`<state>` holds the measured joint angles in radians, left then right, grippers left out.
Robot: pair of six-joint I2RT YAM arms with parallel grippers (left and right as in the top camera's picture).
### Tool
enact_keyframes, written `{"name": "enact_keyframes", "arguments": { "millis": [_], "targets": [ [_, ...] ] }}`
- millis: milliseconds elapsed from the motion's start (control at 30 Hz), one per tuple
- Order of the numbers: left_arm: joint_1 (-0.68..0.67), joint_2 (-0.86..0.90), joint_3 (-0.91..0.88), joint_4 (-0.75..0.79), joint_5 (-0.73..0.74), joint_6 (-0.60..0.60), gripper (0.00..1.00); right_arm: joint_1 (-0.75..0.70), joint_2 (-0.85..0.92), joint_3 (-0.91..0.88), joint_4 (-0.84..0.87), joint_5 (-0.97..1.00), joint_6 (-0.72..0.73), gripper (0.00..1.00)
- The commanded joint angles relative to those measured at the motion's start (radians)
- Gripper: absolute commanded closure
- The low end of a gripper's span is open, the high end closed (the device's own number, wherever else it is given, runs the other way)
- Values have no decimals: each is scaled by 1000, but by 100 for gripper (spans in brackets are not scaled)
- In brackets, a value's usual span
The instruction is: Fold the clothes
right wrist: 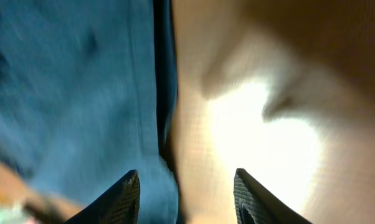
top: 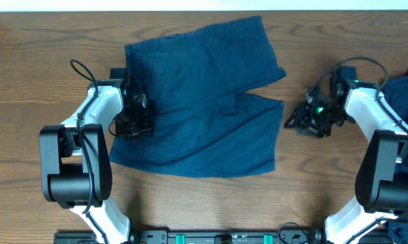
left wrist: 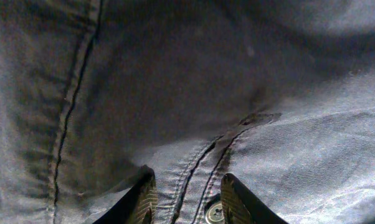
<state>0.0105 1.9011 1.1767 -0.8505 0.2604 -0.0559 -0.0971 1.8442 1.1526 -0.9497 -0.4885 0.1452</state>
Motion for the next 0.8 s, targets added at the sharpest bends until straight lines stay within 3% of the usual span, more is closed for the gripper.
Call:
{"name": "enact_keyframes", "arguments": {
  "millis": [0, 300, 500, 600, 767],
  "targets": [
    [0, -10, -8, 7, -9, -2, 62, 61, -8, -45, -52, -16, -76, 52],
    [0, -10, -8, 3, -9, -2, 60, 223, -8, -212, -34, 52, -4, 53],
    [0, -10, -8, 3, -9, -2, 60, 271, -8, -250, 23, 50, 69, 71],
    [0, -10, -8, 3, -10, -2, 59, 279, -8, -245, 0, 62, 58, 99],
    [0, -10, -8, 4, -10, -2, 59, 266, -16, -180, -227, 350, 50, 99]
  ]
}}
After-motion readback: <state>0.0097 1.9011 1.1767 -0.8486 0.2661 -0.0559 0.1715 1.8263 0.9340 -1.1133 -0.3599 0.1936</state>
